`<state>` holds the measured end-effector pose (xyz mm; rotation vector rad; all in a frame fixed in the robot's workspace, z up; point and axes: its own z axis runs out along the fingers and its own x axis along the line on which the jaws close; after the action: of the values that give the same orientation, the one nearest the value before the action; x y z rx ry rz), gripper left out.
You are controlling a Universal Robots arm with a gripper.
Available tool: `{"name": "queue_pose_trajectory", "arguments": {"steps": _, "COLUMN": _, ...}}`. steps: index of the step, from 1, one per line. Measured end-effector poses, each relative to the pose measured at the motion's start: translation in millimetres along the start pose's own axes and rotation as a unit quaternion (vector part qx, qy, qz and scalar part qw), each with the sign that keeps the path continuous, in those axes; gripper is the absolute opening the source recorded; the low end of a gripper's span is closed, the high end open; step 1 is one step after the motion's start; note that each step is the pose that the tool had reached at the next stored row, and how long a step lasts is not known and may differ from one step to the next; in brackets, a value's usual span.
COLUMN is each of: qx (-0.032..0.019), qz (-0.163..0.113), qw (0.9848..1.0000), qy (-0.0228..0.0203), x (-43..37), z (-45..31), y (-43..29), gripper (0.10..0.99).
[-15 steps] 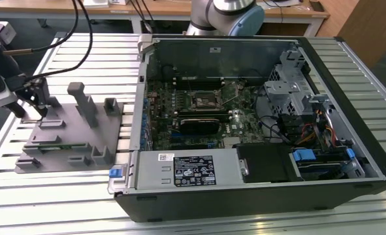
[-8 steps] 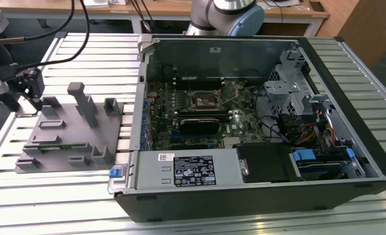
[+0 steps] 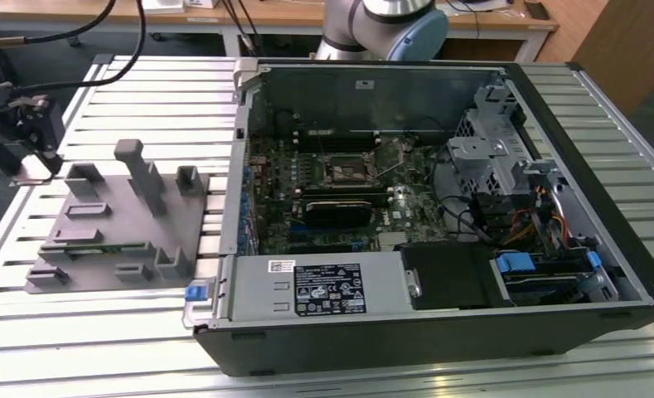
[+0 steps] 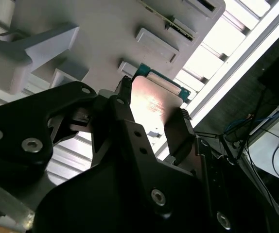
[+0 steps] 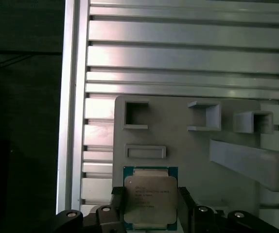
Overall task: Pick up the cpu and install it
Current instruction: 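Pick up the cpu and move it towards the insertion slot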
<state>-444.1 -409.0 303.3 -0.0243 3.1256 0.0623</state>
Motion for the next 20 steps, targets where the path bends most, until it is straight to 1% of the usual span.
{"name": "queue_pose_trajectory", "arguments": {"steps": 3, "qx": -0.0007, "qz": 0.000, "qw": 1.0000, "qy": 0.0000, "x": -0.1, "z": -9.3, "y": 0.3, "gripper": 0.525}}
{"name": "queue_pose_trajectory", "arguments": {"steps": 14, "qx": -0.0028, "qz": 0.000, "qw": 1.0000, "qy": -0.0001, "x": -0.4, "z": -50.5, "y": 2.1, "gripper": 0.525}}
{"name": "queue_pose_trajectory", "arguments": {"steps": 20, "qx": -0.0043, "qz": 0.000, "qw": 1.0000, "qy": -0.0004, "x": -0.3, "z": -70.3, "y": 3.3, "gripper": 0.525}}
